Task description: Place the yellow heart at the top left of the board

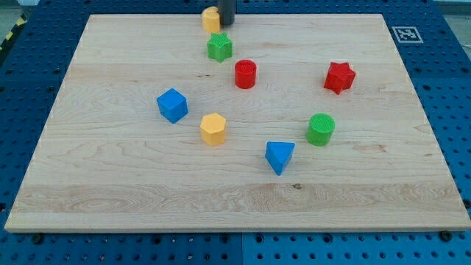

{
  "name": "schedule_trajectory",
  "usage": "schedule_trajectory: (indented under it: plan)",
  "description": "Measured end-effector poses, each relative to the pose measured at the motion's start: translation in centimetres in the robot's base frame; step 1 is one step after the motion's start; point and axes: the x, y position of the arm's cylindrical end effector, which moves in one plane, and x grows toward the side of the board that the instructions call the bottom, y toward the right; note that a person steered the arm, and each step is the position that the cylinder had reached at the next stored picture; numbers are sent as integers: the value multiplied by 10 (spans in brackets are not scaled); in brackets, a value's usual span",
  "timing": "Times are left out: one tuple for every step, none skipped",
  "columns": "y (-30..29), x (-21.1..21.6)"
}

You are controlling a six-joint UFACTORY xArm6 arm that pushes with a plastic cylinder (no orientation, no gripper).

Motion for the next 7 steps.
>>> schedule_trajectory:
  plan:
    - [-18, 0]
    - [-36, 0]
    - [-55, 0]
    - [-78, 0]
    - [-99, 0]
    - [-117, 0]
    - [-136, 0]
